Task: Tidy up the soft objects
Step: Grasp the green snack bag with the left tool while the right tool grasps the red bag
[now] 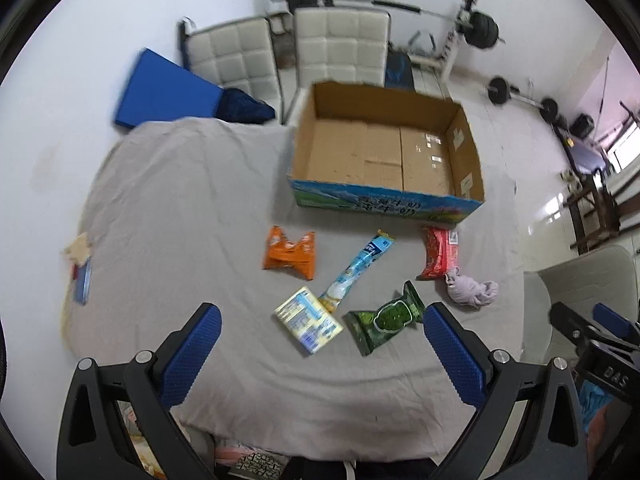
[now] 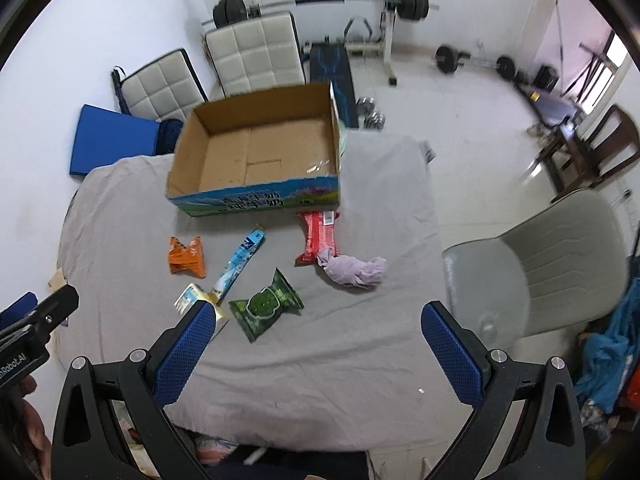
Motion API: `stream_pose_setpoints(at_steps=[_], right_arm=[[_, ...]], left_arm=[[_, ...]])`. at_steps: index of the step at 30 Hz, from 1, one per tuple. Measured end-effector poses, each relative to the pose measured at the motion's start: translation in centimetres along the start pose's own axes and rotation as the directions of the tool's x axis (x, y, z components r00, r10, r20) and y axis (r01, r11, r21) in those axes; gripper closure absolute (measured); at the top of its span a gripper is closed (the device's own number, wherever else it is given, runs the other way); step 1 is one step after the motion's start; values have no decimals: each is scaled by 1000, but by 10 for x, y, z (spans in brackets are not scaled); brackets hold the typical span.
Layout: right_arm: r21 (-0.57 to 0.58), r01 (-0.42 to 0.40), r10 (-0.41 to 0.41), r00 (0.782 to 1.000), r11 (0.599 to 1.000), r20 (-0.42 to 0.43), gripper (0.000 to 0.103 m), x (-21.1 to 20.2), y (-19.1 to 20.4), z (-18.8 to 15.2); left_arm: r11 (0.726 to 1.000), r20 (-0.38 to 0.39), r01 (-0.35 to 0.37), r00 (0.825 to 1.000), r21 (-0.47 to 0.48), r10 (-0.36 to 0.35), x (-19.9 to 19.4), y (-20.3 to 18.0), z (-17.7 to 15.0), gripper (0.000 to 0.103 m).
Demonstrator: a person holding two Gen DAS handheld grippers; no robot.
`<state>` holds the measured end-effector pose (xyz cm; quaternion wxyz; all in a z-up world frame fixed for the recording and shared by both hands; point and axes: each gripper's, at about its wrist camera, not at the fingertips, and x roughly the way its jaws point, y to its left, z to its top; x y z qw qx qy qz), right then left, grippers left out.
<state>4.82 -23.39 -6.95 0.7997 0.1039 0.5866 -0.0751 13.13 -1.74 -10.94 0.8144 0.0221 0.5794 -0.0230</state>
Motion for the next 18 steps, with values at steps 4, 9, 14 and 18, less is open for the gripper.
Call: stream_pose_setpoints(at_steps=[4, 9, 14, 18], right_arm=[[-5, 1, -2, 994, 1000, -107, 0, 84, -8, 21], [3, -38, 37, 963, 999, -266, 0, 180, -20, 33], [-12, 7, -10, 947, 1000, -321, 0, 229, -38, 24], [-21, 23, -30, 934, 999, -357, 0, 255, -53, 13]], left_arm=[[999, -96, 26, 995, 26, -23, 63, -12, 9, 0], [984, -218, 126, 971, 127, -96, 135, -48, 0, 0], [932, -349, 189, 934, 309, -74, 202, -96, -28, 0], [874, -375, 159, 927, 458, 27, 241, -126, -48, 7]])
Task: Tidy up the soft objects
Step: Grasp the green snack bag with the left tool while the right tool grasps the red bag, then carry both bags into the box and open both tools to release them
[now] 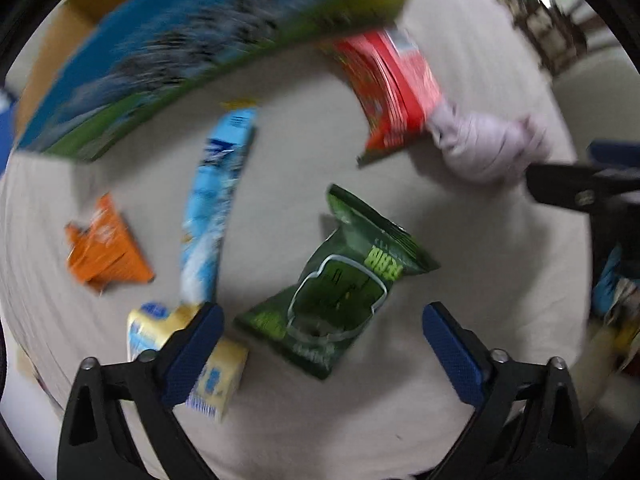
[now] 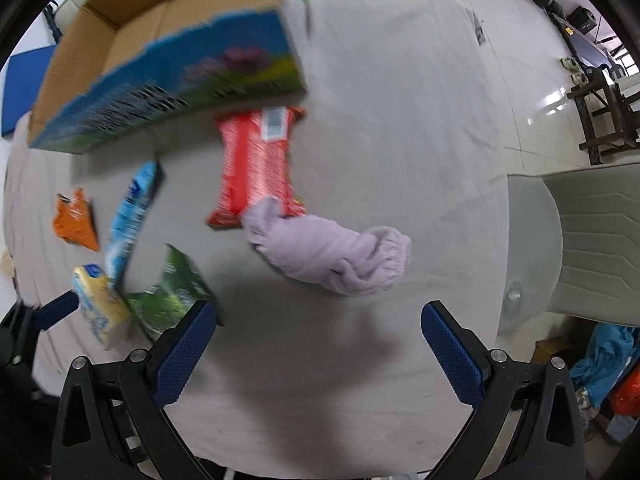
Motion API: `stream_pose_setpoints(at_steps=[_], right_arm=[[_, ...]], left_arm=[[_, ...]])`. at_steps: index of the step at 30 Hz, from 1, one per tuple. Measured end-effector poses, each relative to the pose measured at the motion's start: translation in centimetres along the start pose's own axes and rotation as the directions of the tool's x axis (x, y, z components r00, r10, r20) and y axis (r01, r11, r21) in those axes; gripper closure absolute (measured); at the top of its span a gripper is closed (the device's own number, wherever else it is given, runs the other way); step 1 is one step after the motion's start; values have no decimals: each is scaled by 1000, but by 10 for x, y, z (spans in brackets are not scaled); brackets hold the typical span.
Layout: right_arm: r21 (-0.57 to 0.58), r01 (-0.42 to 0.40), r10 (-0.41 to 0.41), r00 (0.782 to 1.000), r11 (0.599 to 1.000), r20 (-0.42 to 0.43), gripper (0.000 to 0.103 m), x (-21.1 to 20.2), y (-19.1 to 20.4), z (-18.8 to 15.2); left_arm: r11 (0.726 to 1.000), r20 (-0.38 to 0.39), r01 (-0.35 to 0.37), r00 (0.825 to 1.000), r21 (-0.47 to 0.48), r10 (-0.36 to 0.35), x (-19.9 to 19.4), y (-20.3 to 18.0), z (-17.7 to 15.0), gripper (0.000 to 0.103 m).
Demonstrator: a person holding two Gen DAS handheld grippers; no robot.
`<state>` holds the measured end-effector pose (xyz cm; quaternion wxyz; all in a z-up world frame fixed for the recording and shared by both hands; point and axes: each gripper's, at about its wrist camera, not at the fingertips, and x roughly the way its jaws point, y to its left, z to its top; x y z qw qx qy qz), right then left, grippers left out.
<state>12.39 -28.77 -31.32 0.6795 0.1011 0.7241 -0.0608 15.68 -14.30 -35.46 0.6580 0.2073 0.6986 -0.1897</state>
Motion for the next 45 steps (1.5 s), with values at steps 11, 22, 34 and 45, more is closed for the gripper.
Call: stream_pose_setpoints(at_steps=[11, 22, 34, 45], right_arm=[[31, -63, 62, 998, 998, 27, 1, 18, 5, 30], [72, -86, 90, 994, 994, -59, 22, 71, 42, 89], [22, -50, 50, 998, 999, -25, 55, 46, 62, 66], [-52, -140, 143, 988, 989, 53, 56, -31, 54, 19]], left_arm=[[898, -9, 168, 982, -407, -188, 19, 67, 12, 61], [788, 2, 242, 956, -566, -292, 29, 106, -9, 51], [845, 17, 122, 991, -520, -133, -21, 110, -32, 69], [823, 177, 151, 982, -548, -62, -152, 142, -85, 69]])
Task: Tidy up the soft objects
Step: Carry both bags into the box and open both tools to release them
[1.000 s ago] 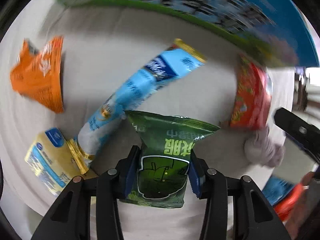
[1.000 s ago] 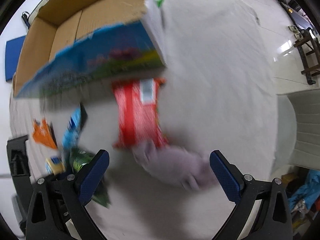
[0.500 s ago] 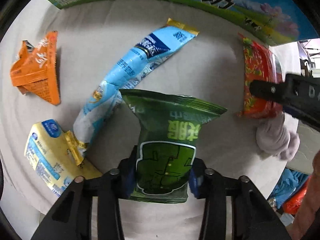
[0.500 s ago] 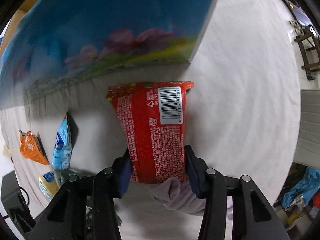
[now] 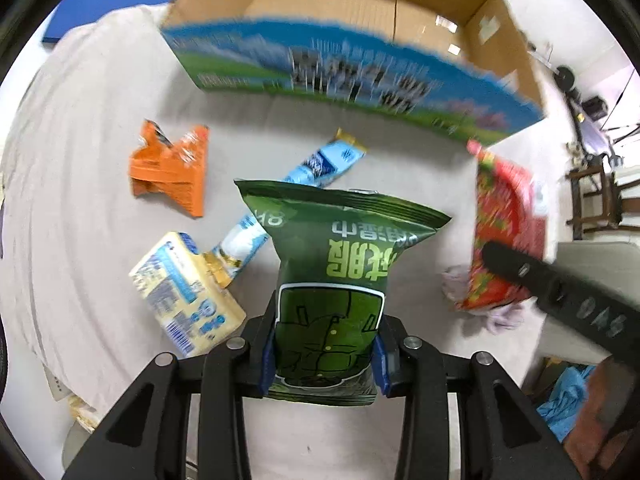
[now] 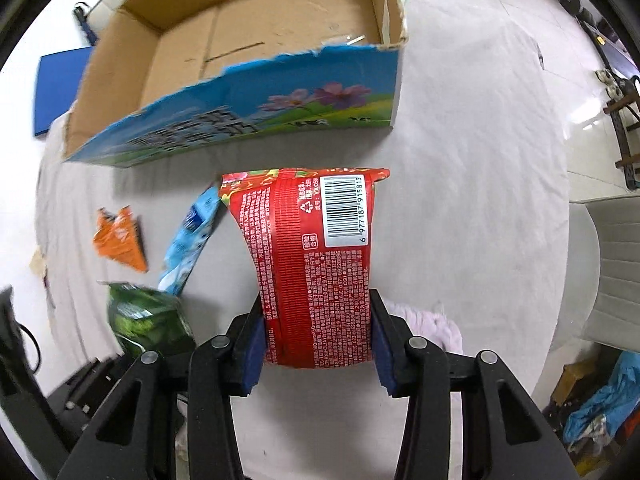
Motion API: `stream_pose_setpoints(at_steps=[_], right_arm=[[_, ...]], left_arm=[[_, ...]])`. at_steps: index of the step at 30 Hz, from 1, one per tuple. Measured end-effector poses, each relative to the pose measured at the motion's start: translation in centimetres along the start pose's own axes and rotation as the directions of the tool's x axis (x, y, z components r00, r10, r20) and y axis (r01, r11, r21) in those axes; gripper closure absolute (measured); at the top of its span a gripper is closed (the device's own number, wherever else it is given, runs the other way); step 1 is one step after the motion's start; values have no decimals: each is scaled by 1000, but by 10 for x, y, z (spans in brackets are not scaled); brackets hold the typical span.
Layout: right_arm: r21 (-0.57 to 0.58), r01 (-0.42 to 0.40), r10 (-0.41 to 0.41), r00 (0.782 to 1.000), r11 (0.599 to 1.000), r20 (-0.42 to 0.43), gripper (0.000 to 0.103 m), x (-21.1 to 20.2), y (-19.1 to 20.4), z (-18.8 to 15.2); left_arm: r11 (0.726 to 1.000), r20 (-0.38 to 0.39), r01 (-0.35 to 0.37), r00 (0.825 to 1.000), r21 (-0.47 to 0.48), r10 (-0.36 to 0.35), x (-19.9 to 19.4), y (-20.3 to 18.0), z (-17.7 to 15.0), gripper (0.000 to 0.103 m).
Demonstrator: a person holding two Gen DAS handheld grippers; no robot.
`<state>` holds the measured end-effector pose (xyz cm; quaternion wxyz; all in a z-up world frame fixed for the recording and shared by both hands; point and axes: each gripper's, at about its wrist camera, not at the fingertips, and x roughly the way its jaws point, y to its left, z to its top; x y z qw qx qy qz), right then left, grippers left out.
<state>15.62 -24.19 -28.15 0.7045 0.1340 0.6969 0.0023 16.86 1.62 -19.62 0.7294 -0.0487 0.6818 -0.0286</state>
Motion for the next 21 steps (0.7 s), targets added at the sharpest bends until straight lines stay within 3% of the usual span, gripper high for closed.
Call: stream_pose_setpoints(at_steps=[4, 9, 11, 15, 21], right_arm=[[-21, -56, 56, 998, 998, 14, 56, -30, -9, -11], [-43, -106, 109, 991, 993, 73, 56, -72, -8, -19], [-45, -125, 129, 987, 991, 91, 56, -86, 0, -18], [-56, -143, 149, 979, 988, 138, 56, -117, 7, -4], [-19, -97, 99, 976, 995, 193, 56, -134, 6, 51]], left_arm=[[999, 60, 42, 997, -15, -41, -56, -10, -14, 69], [994, 104, 111, 989, -13, -109, -78, -37, -15, 69], [991, 110, 135, 985, -3, -134, -84, -40, 7, 69], [987, 105, 159, 981, 20, -160, -59, -69, 53, 69], [980, 52, 195, 979, 43, -197, -31, -90, 143, 69]])
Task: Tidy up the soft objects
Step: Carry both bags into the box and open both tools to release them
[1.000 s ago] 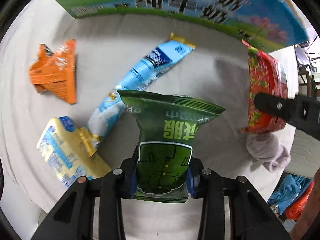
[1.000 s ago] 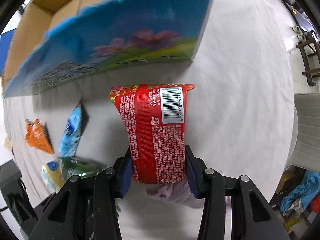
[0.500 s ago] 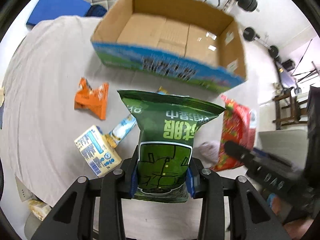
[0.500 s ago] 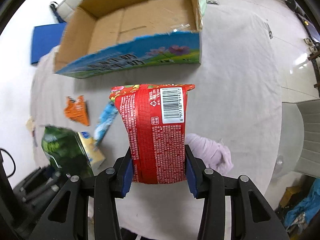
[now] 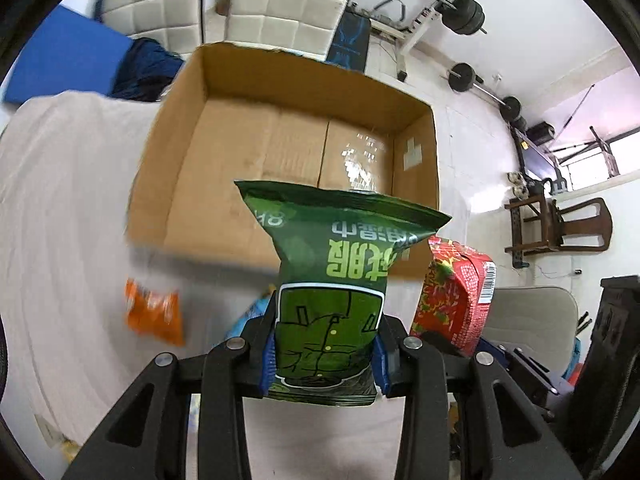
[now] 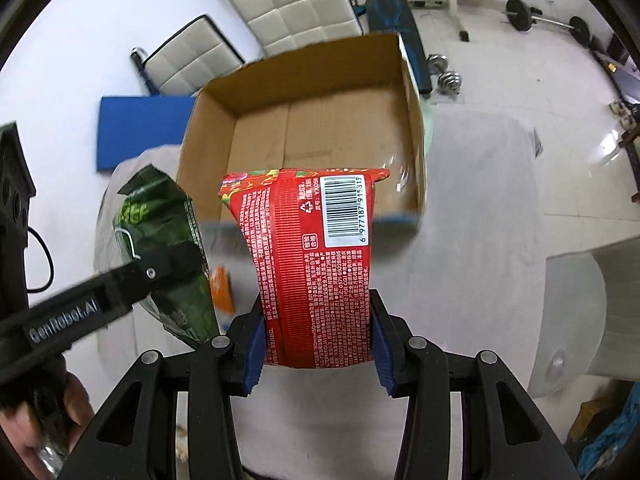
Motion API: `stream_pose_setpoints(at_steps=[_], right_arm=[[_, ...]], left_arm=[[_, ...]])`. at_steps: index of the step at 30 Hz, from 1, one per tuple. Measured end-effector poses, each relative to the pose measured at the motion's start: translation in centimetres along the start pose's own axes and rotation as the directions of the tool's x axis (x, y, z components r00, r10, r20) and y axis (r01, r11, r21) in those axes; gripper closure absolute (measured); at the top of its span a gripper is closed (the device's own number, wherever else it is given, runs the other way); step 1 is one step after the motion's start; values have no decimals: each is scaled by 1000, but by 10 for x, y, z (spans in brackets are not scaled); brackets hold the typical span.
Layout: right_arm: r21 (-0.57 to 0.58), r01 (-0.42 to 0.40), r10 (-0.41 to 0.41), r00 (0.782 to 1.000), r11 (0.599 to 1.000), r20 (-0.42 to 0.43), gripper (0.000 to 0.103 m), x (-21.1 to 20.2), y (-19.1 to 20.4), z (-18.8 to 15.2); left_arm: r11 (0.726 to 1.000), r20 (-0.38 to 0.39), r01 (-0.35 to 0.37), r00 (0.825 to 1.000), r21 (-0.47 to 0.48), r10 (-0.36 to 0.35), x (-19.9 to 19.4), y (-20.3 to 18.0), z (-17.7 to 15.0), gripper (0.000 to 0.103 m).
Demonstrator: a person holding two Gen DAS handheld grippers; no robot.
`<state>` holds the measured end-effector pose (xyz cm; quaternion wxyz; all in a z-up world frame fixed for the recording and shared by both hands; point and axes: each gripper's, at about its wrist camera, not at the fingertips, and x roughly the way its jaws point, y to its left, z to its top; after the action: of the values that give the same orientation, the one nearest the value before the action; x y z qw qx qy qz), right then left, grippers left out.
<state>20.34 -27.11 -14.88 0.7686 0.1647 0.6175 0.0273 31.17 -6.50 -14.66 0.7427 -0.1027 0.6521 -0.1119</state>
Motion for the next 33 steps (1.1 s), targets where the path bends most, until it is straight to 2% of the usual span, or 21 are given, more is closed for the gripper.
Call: stream_pose_setpoints(at_steps=[4, 13, 17, 22, 25, 28, 29, 33], right_arm=[[30, 52, -52, 999, 998, 4, 56, 22, -3, 42], [74, 146, -145, 989, 986, -25, 56, 118, 3, 130], [73, 180, -176, 983, 981, -55, 56, 156, -4, 155], [63, 222, -218, 973, 973, -74, 56, 194, 0, 172], [53, 256, -252, 966, 965, -62, 55, 202, -4, 177], [44, 249, -245, 967, 968, -71, 55, 207, -6, 178], [35, 246, -243, 967, 969, -72, 54, 208, -5, 177], [17, 257, -255, 965, 966, -66, 43, 201, -4, 171]], left_arm=[[1000, -47, -2, 999, 15, 3, 25, 6, 54, 69], [999, -162, 1, 987, 41, 6, 102, 22, 122, 69], [998, -198, 11, 980, 54, -1, 126, 26, 135, 69], [997, -219, 26, 976, 68, -11, 139, 26, 135, 68], [998, -224, 26, 975, 63, -11, 144, 27, 136, 68], [999, -234, 27, 972, 40, -17, 143, 30, 133, 67], [999, -236, 25, 972, 38, -16, 142, 30, 133, 59], [997, -197, -18, 980, 80, 34, 131, 24, 129, 56]])
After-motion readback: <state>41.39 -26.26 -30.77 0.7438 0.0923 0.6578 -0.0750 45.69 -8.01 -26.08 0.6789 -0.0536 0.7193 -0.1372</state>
